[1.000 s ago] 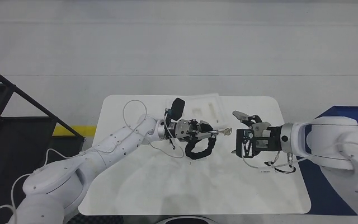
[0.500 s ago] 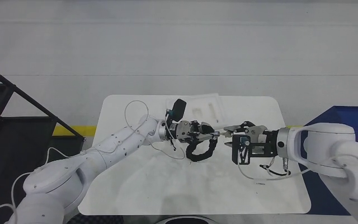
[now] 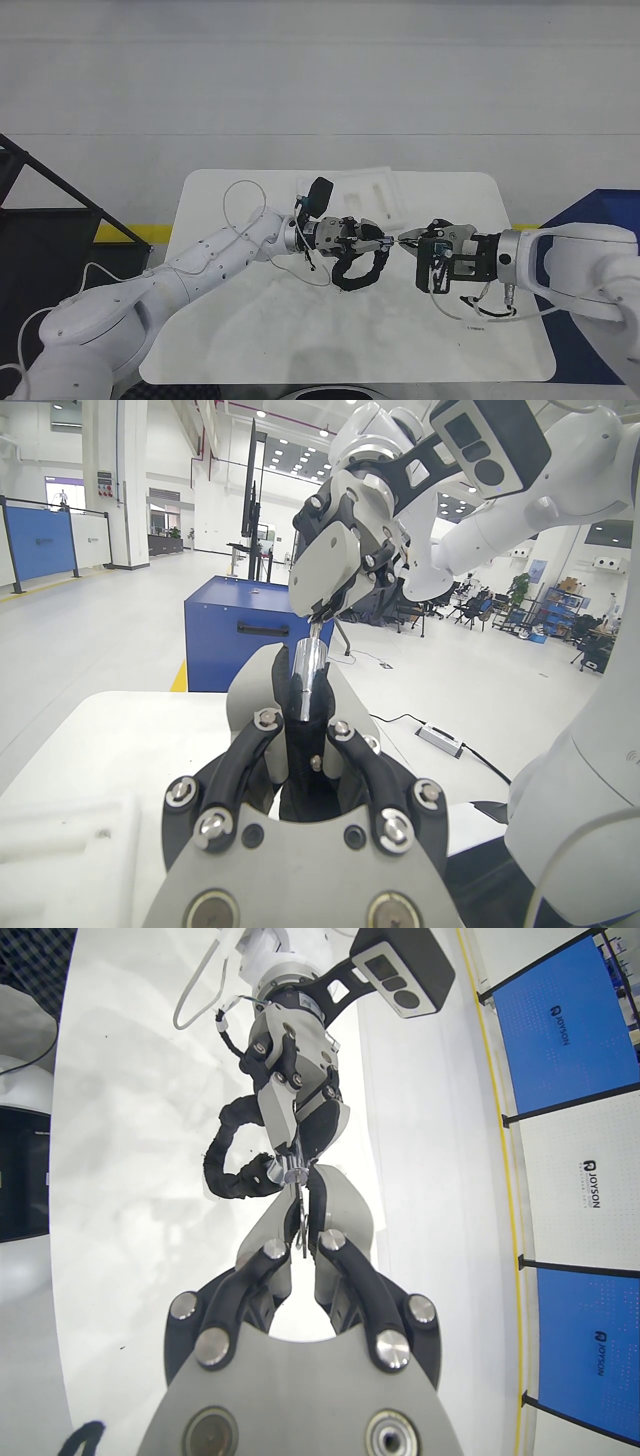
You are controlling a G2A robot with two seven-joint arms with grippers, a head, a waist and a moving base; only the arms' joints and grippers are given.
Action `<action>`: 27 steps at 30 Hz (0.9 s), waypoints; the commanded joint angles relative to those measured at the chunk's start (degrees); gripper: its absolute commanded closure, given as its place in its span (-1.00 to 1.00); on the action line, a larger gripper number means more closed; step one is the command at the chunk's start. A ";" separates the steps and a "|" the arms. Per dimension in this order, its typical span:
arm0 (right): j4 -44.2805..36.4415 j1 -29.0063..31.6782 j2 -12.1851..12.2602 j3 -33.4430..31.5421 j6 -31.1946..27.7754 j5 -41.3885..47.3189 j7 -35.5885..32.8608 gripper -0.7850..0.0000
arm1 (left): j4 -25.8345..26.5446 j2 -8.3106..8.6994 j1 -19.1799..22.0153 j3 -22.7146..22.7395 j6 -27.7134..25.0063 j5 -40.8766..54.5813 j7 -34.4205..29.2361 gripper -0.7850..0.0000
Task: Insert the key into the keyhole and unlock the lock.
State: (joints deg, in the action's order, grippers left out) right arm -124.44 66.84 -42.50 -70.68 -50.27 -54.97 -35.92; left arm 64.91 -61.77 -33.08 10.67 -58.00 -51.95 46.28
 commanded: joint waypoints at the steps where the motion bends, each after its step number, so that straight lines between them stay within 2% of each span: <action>1: 1.11 0.47 -0.04 -0.02 0.97 2.65 0.76 1.00 | 0.18 0.08 0.01 0.08 0.00 -0.04 0.00 1.00; 5: 3.35 0.78 -0.05 0.09 4.12 9.13 -1.17 1.00 | 0.95 0.17 -0.16 0.64 0.00 -0.79 0.00 1.00; 14: 7.67 0.75 -0.26 0.77 14.74 29.71 -7.12 1.00 | 1.69 0.30 -0.99 2.09 0.00 -2.83 0.00 1.00; 18: 8.94 1.53 -0.26 0.11 17.61 37.05 -7.79 1.00 | 1.87 0.28 -1.45 3.15 0.00 -4.15 0.00 1.00; 21: 8.78 1.84 -0.18 -0.29 18.08 39.40 -9.35 1.00 | 1.95 0.22 -1.96 3.99 0.00 -5.22 0.00 1.00; 22: 8.82 1.69 -0.16 -0.27 17.37 40.06 -10.05 0.79 | 1.74 0.20 -2.13 4.16 0.00 -5.70 0.00 1.00; 23: 9.07 1.46 -0.15 -0.43 16.99 40.04 -10.40 0.13 | 1.34 0.17 -2.23 4.23 0.00 -6.42 0.00 1.00; 24: 9.15 1.36 -0.13 -0.49 16.88 39.90 -10.84 -1.00 | 0.47 0.16 -2.24 4.23 0.00 -7.46 -0.07 1.00; 27: 9.60 1.43 -0.02 -1.42 16.44 39.22 -11.30 -1.00 | -2.27 0.03 -2.24 4.27 0.00 -10.56 -1.41 1.00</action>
State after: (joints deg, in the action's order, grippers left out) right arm -114.98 68.15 -42.57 -71.69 -33.81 -15.33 -47.07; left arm 63.63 -61.68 -35.30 14.94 -58.00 -61.36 45.55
